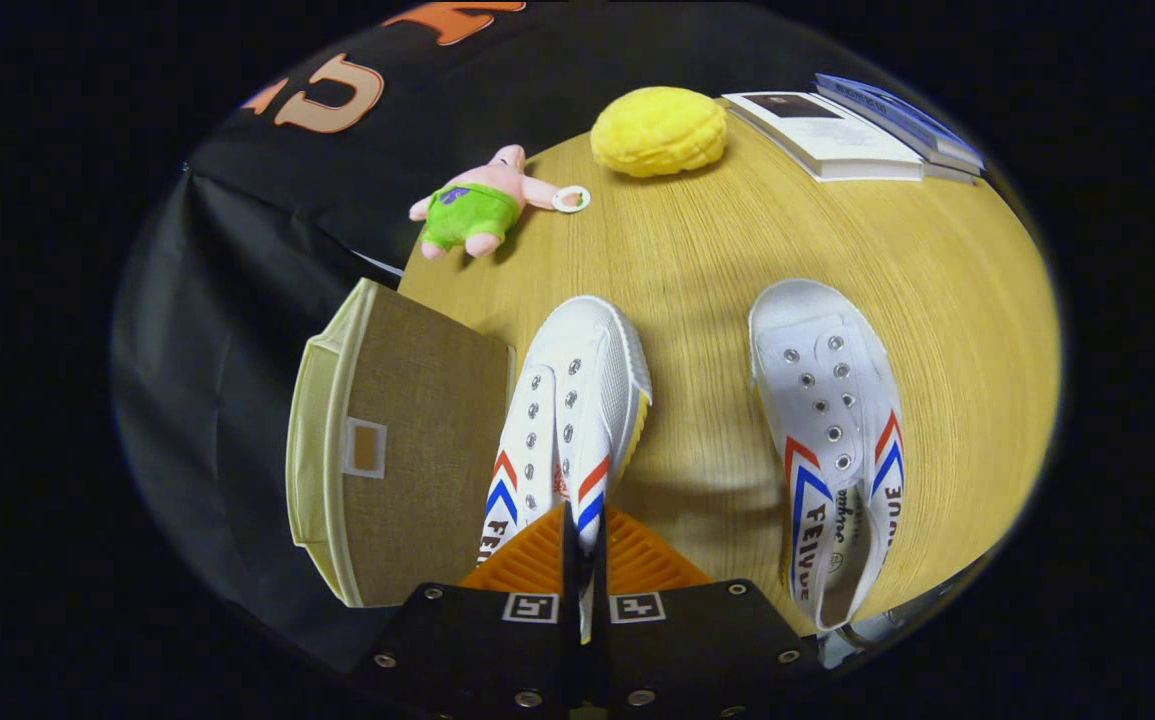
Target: Open the storage box then place both shoes into the box .Put the left shoe in first, then the right shoe, with the right side of both shoes facing outward in a uniform manner.
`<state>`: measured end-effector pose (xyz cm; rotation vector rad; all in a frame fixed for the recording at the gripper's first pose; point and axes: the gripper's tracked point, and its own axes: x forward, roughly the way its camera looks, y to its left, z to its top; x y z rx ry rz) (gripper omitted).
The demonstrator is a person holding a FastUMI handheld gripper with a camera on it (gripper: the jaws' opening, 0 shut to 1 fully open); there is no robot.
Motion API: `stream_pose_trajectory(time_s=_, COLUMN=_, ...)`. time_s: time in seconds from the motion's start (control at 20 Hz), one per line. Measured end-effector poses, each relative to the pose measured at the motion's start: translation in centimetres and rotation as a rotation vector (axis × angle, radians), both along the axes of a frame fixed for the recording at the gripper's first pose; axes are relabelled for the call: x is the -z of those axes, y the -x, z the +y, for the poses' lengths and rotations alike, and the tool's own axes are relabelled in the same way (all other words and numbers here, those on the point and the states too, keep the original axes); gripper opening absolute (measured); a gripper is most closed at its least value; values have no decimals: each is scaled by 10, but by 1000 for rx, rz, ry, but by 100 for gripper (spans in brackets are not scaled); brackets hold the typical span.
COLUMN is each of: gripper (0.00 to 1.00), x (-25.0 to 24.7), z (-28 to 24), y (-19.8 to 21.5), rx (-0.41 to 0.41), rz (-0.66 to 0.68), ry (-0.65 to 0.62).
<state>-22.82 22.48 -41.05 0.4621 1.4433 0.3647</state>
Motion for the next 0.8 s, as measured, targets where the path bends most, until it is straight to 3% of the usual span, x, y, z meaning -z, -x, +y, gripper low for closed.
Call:
stream_pose_trajectory(time_s=0.45, gripper=4, x=-116, z=61, y=-65, rx=-32, rz=-222, ry=-150)
stream_pose_trajectory(time_s=0.6, gripper=4, x=-121, z=95, y=-65, rx=-110, rz=-249, ry=-178)
stream_pose_trajectory(time_s=0.8, gripper=4, x=-104, z=146, y=-37, rx=-278, rz=-205, ry=-212)
